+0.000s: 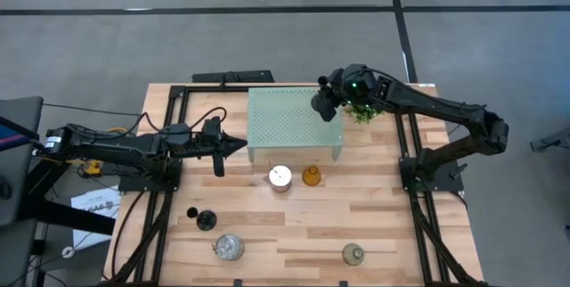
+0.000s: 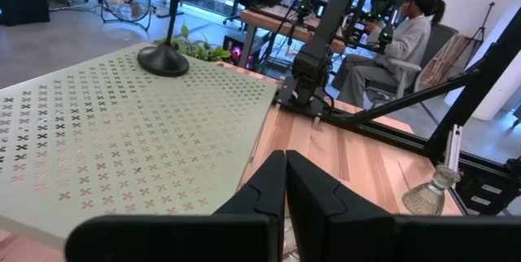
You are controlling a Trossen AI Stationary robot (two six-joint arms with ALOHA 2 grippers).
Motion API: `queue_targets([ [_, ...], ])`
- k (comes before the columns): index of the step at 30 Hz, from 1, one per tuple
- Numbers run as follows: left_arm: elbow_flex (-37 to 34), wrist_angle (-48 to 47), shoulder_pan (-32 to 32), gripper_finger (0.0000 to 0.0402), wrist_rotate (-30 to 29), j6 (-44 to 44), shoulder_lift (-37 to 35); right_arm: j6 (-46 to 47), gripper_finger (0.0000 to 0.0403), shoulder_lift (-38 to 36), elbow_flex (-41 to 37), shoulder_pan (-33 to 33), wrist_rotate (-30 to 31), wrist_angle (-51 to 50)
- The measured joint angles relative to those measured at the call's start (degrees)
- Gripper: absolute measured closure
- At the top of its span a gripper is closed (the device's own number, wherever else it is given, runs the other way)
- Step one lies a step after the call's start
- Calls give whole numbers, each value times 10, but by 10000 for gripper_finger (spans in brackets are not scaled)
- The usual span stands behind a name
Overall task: Pick & Place candle stick holders
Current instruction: Put the black candle holder on the shelf, then put the green glass candle holder on the shelf
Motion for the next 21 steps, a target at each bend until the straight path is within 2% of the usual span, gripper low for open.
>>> queue_targets([
  [12, 0, 0, 0, 390, 0, 0, 0, -2, 345, -39, 0, -23, -14, -34],
  [16, 0, 0, 0, 390, 0, 0, 0, 6, 314, -34, 0, -26, -32, -59],
  [21, 0, 0, 0, 390, 0, 0, 0, 7, 250, -31, 0, -26, -31, -71],
])
